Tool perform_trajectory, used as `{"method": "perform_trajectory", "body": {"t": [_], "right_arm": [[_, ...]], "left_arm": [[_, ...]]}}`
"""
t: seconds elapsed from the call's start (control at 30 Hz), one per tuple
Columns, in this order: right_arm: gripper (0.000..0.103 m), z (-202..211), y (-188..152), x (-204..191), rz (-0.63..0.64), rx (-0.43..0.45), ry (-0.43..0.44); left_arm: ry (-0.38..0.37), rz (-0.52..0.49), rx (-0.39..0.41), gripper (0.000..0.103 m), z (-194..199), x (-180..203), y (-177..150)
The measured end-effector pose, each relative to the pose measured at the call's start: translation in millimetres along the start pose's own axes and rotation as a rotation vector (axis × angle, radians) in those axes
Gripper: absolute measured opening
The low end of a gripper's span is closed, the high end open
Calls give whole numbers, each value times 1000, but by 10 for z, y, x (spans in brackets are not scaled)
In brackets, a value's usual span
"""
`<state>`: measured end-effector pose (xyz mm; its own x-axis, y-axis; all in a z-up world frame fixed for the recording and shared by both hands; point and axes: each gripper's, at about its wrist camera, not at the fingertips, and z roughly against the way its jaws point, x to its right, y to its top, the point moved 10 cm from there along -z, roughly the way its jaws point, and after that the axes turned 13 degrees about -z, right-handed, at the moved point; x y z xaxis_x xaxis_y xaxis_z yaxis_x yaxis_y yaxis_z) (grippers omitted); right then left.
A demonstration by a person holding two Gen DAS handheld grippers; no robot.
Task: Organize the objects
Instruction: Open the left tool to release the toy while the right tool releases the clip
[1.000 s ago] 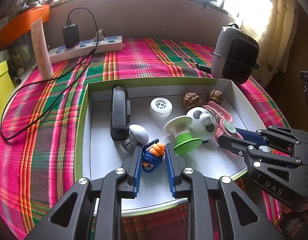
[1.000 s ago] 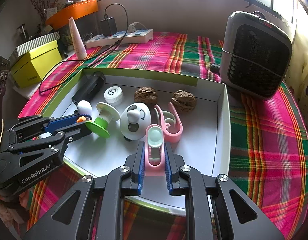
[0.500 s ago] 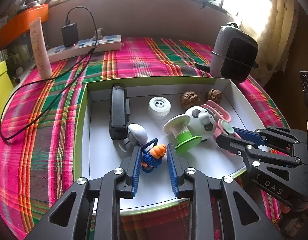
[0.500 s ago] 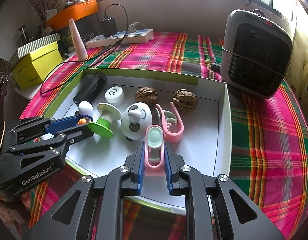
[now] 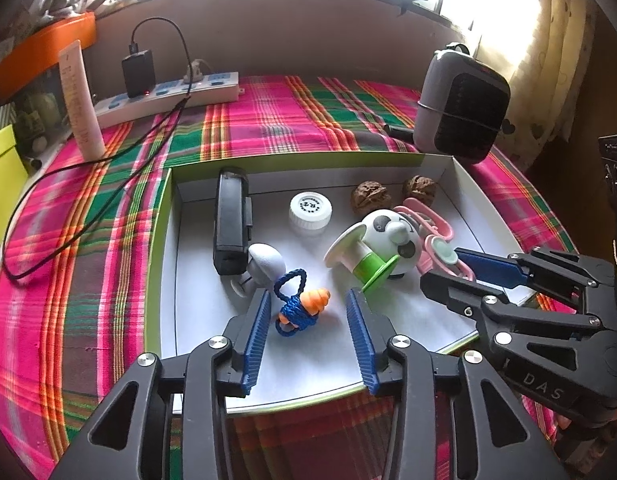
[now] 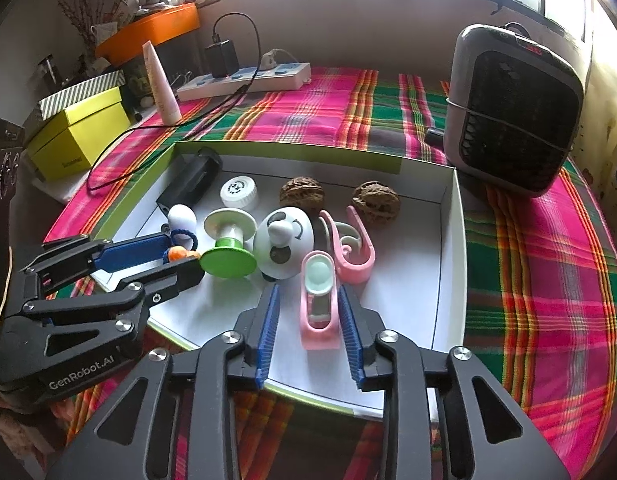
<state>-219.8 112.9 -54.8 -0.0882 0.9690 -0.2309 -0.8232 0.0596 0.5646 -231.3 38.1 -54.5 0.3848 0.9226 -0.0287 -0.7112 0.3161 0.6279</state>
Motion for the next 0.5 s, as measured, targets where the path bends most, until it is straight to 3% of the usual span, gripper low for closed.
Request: {"method": "perform_trajectory", "body": {"t": [0.5], "right_arm": [[35, 186, -22, -7, -41, 61, 4]], "left_arm": [[52, 32, 30, 42, 214, -19, -56]]}}
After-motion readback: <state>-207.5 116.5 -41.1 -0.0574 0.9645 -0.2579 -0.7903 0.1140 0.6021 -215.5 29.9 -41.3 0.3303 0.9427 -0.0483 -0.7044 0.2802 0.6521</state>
